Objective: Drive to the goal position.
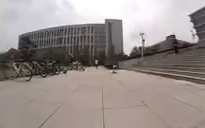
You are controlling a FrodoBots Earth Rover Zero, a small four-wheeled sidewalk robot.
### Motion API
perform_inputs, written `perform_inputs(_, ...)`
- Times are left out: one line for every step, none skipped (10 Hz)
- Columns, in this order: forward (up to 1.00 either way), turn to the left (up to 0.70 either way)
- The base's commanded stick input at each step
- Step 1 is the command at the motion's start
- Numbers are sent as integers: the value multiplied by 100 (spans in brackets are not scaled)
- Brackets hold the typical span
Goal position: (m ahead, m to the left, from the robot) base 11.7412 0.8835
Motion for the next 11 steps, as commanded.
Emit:
perform_inputs(70,1)
perform_inputs(70,1)
perform_inputs(70,1)
perform_inputs(70,1)
perform_inputs(70,1)
perform_inputs(70,1)
perform_inputs(70,1)
perform_inputs(70,1)
perform_inputs(70,1)
perform_inputs(70,1)
perform_inputs(70,1)
